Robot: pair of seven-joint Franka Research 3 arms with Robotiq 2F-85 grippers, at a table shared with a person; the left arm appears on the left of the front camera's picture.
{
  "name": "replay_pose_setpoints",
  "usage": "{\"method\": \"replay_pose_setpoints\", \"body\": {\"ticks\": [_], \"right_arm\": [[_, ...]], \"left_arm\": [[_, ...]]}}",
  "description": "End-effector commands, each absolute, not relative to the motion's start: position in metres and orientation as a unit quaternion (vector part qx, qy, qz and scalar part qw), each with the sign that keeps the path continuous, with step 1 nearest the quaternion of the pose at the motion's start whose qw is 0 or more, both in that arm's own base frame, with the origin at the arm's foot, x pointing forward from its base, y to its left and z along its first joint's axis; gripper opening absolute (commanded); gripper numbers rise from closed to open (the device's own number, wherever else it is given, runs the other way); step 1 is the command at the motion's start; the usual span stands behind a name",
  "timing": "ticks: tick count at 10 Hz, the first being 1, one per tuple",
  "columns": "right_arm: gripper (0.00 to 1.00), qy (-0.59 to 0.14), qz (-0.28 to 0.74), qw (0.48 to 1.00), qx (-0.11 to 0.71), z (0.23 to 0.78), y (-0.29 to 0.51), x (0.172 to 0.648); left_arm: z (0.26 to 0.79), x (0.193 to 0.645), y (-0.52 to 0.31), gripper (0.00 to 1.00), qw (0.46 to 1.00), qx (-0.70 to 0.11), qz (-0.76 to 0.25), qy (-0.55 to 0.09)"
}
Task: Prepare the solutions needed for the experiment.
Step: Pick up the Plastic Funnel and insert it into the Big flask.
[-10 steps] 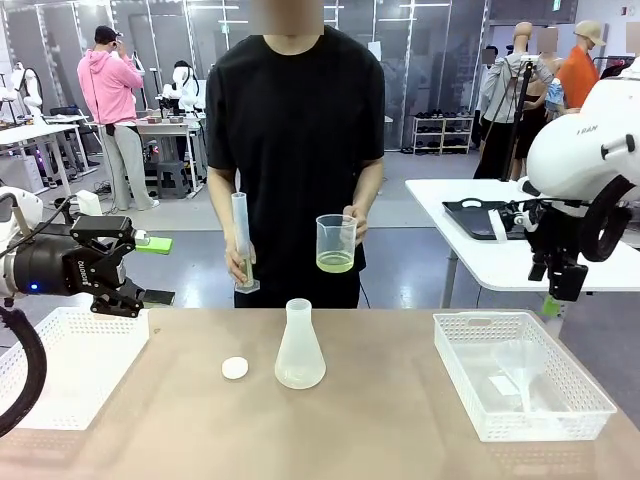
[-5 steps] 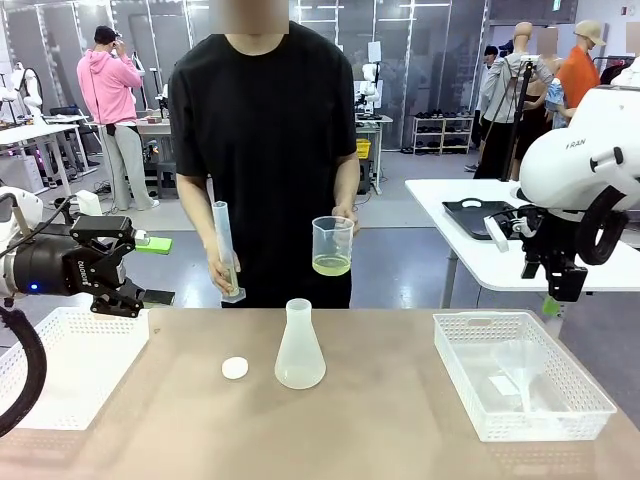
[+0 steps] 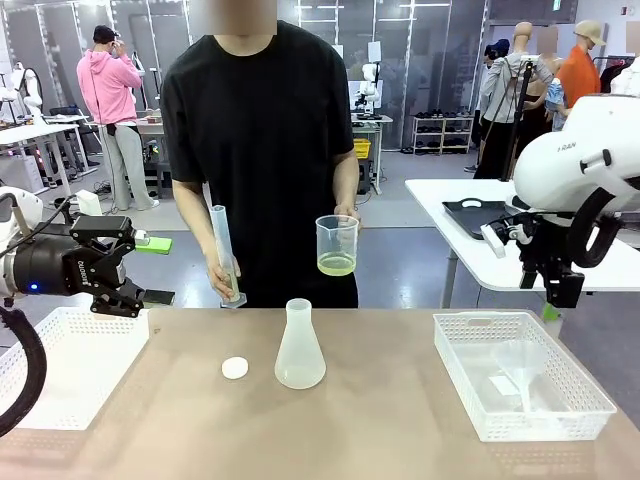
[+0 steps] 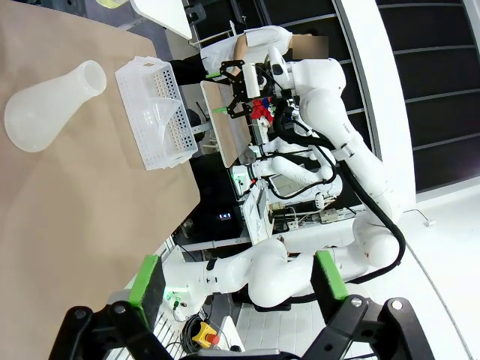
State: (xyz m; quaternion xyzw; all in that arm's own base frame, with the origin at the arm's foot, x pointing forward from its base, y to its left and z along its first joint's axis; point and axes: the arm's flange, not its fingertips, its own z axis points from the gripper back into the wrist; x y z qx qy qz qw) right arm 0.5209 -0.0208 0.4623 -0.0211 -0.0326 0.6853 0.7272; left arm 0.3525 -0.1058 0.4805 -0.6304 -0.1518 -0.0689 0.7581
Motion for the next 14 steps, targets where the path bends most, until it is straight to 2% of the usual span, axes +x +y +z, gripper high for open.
{"method": "replay_pose_setpoints", "body": {"ticks": [1,6,14], "right_arm": [[1.0,-0.007,0.698,0.715,0.024,0.449,-0.021,0.546],[1.0,0.031,0.705,0.705,0.074,0.391,-0.02,0.572],[1.0,0.075,0.692,0.705,0.136,0.342,-0.031,0.58]], "left_arm": [[0.482,0.352,-0.108,1.0,0.751,-0.638,-0.068,-0.153],[0.482,0.352,-0.108,1.0,0.751,-0.638,-0.068,-0.153],[0.482,0.352,-0.108,1.0,0.751,-0.638,-0.068,-0.153]]}}
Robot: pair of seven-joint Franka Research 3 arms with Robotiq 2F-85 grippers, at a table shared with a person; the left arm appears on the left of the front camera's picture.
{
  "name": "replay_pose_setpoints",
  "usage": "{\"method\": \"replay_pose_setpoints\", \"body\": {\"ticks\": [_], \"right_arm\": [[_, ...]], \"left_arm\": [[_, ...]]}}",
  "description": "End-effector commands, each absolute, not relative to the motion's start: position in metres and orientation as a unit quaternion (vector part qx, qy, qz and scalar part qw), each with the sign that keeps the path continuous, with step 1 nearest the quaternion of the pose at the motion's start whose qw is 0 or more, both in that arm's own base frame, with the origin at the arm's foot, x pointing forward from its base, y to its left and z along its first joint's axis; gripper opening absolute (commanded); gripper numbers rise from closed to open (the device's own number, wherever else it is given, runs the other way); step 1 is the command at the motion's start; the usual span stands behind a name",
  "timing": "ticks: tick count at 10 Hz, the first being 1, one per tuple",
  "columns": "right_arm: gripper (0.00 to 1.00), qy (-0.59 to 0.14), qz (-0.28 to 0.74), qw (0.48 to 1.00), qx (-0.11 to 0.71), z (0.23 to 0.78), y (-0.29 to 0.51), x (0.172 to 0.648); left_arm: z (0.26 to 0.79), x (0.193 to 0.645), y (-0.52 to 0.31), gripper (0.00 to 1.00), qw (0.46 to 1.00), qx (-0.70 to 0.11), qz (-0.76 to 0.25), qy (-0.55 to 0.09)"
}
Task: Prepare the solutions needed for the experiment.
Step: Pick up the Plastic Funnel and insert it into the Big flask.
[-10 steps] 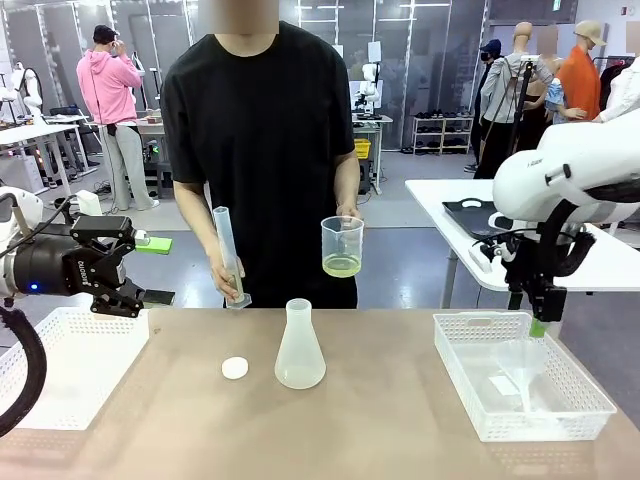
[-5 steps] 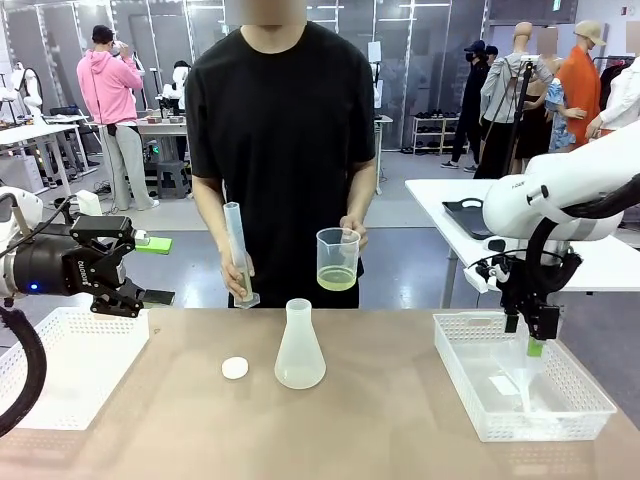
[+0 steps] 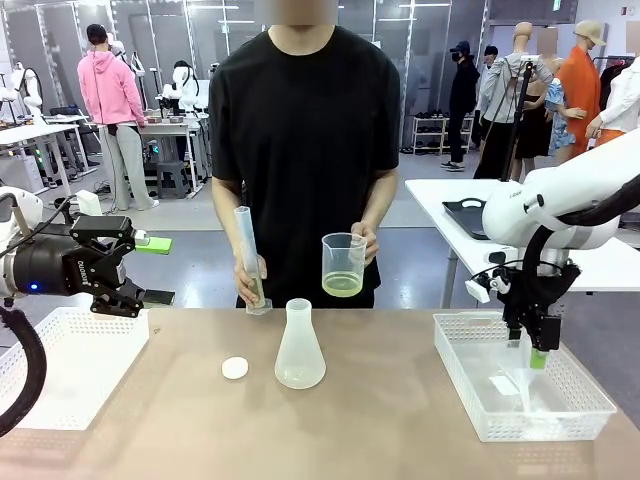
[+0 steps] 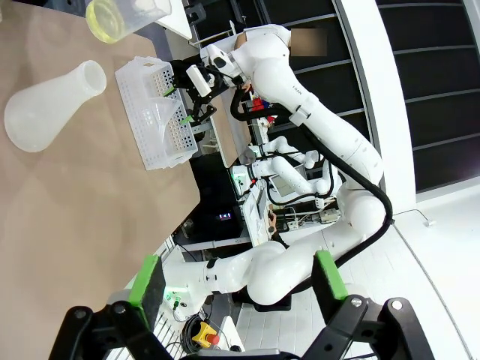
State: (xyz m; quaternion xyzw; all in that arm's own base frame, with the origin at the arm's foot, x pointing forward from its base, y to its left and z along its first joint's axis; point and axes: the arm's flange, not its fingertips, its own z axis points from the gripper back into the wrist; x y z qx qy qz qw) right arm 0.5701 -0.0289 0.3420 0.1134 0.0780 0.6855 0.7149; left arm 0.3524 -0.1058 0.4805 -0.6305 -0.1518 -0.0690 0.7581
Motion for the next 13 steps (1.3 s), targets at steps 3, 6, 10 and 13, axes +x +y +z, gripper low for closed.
{"method": "replay_pose_setpoints", "body": {"ticks": [3,6,10,13], "right_arm": [[0.79,0.079,0.689,0.705,0.146,0.3379,-0.034,0.5809],[0.46,0.085,0.684,0.71,0.145,0.337,-0.0351,0.5803],[0.1,0.08,0.684,0.711,0.142,0.3378,-0.0366,0.5816],[0.0,0.082,0.683,0.713,0.134,0.3406,-0.0348,0.5818]], "left_arm": [[0.4824,0.3523,-0.1077,1.0,0.751,-0.638,-0.068,-0.153],[0.4824,0.3523,-0.1077,1.0,0.751,-0.638,-0.068,-0.153],[0.4824,0.3523,-0.1077,1.0,0.751,-0.638,-0.068,-0.153],[0.4824,0.3523,-0.1077,1.0,0.751,-0.638,-0.068,-0.153]]}}
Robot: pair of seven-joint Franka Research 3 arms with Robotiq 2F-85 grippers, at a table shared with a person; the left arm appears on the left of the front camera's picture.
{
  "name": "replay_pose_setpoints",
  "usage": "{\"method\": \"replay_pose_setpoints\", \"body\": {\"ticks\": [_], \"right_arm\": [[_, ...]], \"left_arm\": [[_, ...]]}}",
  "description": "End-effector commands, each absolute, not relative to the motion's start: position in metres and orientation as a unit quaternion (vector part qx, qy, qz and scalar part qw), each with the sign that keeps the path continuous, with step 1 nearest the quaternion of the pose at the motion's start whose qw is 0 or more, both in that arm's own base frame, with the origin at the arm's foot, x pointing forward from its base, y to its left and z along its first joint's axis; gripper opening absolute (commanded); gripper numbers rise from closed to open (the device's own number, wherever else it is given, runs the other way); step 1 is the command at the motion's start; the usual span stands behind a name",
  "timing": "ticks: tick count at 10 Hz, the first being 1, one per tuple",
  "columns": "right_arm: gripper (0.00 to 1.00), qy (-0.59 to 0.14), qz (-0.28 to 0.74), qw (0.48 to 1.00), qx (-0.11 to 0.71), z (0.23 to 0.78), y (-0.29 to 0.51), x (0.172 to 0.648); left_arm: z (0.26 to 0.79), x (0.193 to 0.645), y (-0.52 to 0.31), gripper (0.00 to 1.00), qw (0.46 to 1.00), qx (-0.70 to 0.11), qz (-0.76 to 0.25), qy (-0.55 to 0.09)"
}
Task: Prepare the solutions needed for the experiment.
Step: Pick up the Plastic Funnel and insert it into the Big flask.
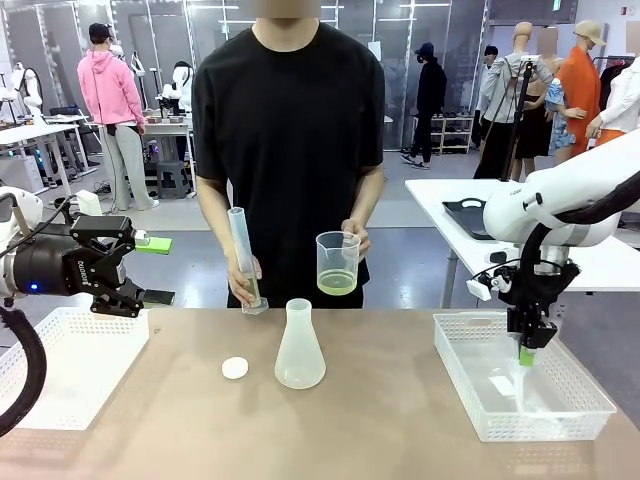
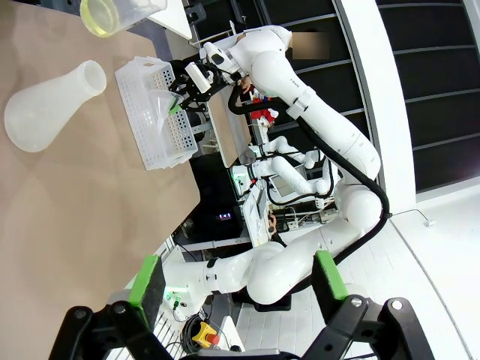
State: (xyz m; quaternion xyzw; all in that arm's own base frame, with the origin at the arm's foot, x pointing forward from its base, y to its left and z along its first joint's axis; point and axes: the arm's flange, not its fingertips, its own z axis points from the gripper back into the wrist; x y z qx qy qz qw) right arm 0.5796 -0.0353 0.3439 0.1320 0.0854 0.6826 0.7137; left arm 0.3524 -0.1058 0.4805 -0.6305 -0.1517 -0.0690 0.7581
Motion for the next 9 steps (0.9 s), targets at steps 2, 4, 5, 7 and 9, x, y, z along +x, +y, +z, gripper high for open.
{"method": "replay_pose_setpoints", "body": {"ticks": [2,4,5,7,9], "right_arm": [[0.0,0.068,0.679,0.718,0.137,0.35,-0.031,0.576],[0.0,0.044,0.681,0.725,0.095,0.383,-0.022,0.56],[0.0,0.036,0.683,0.727,0.056,0.403,-0.016,0.553],[0.0,0.032,0.673,0.739,0.004,0.442,-0.007,0.539],[0.0,0.006,0.669,0.741,-0.056,0.48,0.0,0.52]], "left_arm": [[0.482,0.352,-0.108,1.0,0.751,-0.638,-0.068,-0.153],[0.482,0.352,-0.108,1.0,0.751,-0.638,-0.068,-0.153],[0.482,0.352,-0.108,1.0,0.751,-0.638,-0.068,-0.153],[0.482,0.352,-0.108,1.0,0.751,-0.638,-0.068,-0.153],[0.482,0.352,-0.108,1.0,0.751,-0.638,-0.068,-0.153]]}}
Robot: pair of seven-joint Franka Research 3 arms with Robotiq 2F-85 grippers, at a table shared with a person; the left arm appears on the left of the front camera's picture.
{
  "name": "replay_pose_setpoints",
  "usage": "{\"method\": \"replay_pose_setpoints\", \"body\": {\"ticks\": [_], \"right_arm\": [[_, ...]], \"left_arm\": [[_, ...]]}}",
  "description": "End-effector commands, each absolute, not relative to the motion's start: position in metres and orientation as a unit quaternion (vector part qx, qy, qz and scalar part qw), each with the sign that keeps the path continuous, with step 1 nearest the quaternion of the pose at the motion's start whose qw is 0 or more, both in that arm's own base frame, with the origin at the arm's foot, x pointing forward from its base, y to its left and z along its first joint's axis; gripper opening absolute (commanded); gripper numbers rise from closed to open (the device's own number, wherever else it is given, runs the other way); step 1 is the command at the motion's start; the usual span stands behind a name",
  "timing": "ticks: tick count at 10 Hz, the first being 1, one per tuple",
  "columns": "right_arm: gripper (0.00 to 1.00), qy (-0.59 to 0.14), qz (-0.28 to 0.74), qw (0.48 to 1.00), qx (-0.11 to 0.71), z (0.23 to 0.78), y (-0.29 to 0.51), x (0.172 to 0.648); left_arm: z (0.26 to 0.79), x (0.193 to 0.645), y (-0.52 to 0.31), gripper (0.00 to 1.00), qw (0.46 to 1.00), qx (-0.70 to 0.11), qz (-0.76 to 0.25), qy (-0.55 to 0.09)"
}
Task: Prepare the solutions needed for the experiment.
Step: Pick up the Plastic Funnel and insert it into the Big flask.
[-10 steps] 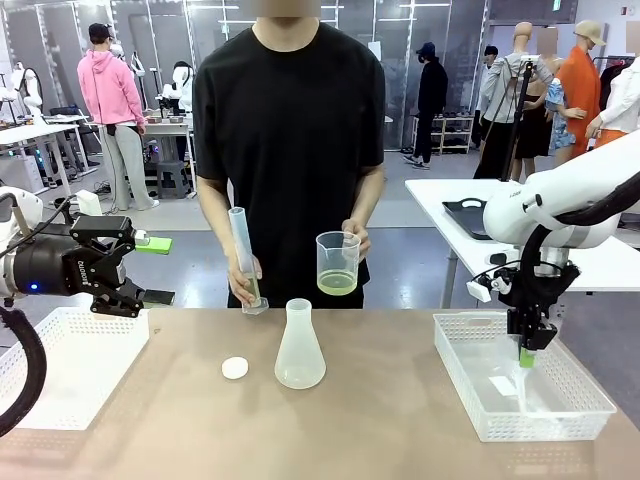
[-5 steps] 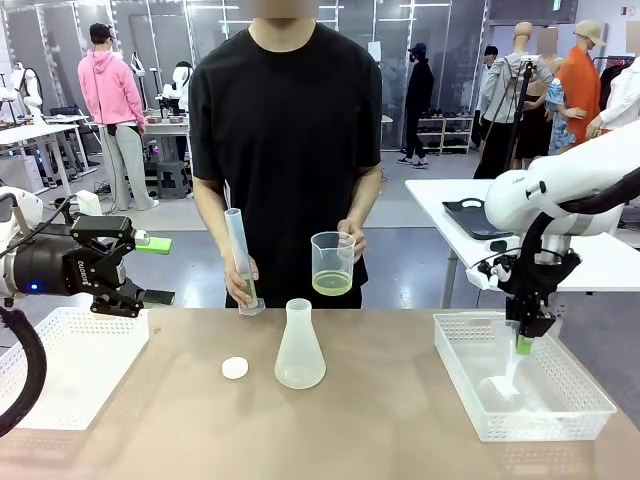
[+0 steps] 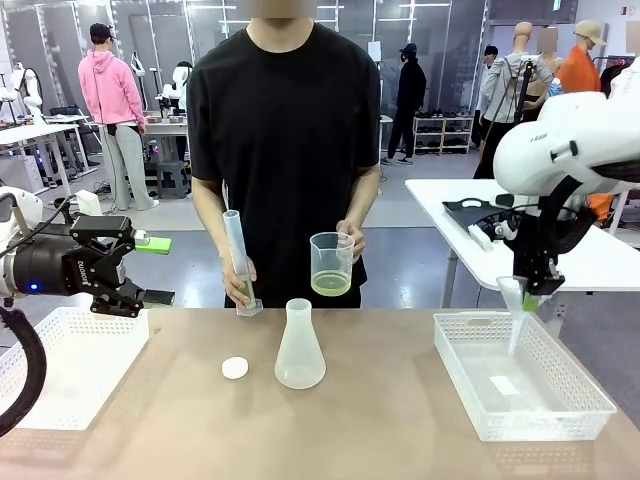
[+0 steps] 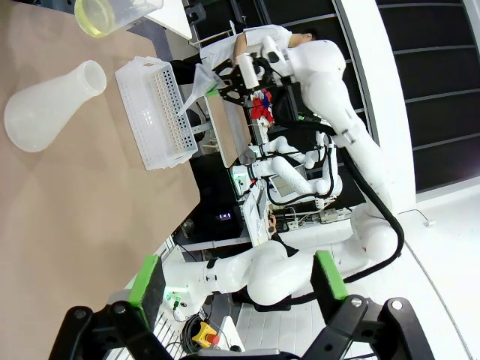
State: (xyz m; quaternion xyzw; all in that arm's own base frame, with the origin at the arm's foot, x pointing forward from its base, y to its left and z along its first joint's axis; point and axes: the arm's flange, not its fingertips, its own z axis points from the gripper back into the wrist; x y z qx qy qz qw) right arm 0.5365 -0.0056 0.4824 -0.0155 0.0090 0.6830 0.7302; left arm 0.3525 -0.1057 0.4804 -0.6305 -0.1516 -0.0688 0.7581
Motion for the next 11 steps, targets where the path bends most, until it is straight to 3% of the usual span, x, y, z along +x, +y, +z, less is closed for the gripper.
{"method": "replay_pose_setpoints", "body": {"ticks": [1,4,9,10,11], "right_arm": [[0.0,-0.009,0.668,0.739,-0.083,0.498,0.004,0.509],[0.0,-0.031,0.661,0.738,-0.137,0.519,0.017,0.485],[0.0,-0.032,0.676,0.728,-0.114,0.533,0.014,0.493],[0.07,-0.035,0.67,0.732,-0.119,0.531,0.016,0.488],[0.07,-0.064,0.707,0.693,-0.128,0.532,0.029,0.484]], "left_arm": [[0.482,0.352,-0.108,1.0,0.751,-0.638,-0.068,-0.153],[0.482,0.352,-0.108,1.0,0.751,-0.638,-0.068,-0.153],[0.482,0.352,-0.108,1.0,0.751,-0.638,-0.068,-0.153],[0.482,0.352,-0.108,1.0,0.751,-0.638,-0.068,-0.153],[0.482,0.352,-0.108,1.0,0.751,-0.638,-0.068,-0.153]]}}
